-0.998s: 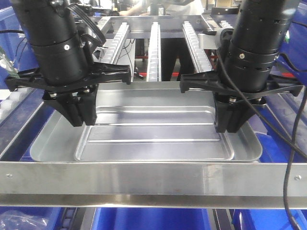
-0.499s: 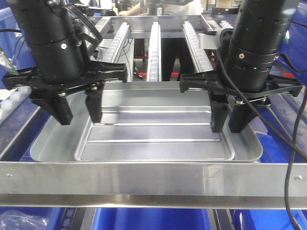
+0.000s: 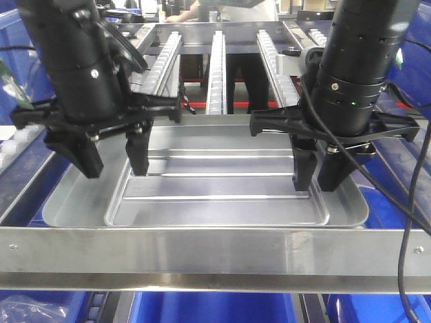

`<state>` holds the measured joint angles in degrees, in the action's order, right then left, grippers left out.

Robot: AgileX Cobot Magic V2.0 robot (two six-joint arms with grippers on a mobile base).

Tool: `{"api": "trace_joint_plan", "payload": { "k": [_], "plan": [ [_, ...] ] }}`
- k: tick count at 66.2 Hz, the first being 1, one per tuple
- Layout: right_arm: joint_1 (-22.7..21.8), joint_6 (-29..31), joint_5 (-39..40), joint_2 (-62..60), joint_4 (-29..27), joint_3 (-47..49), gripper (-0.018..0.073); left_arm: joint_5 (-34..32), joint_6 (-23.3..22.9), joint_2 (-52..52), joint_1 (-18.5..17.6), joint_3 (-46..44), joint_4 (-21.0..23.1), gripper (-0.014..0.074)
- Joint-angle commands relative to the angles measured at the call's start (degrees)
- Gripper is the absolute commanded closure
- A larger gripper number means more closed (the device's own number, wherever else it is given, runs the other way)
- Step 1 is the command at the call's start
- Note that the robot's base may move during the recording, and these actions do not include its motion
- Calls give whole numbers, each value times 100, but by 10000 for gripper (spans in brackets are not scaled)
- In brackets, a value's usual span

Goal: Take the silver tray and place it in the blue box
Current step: 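Close both grippers on the opposite side rims of the silver tray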

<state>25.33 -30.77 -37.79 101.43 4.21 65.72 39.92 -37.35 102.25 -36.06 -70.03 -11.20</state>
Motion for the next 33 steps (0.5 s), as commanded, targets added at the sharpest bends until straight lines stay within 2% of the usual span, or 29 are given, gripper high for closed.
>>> {"api": "trace_joint_plan", "payload": {
  "k": [1, 33],
  "plan": [
    [-14, 41, 226, -251, 14, 179, 270, -155, -8, -117, 13, -157, -67, 373],
    [-14, 41, 447, -168, 12, 179, 270, -384, -8, 81, 13, -157, -41, 397]
  ]
}}
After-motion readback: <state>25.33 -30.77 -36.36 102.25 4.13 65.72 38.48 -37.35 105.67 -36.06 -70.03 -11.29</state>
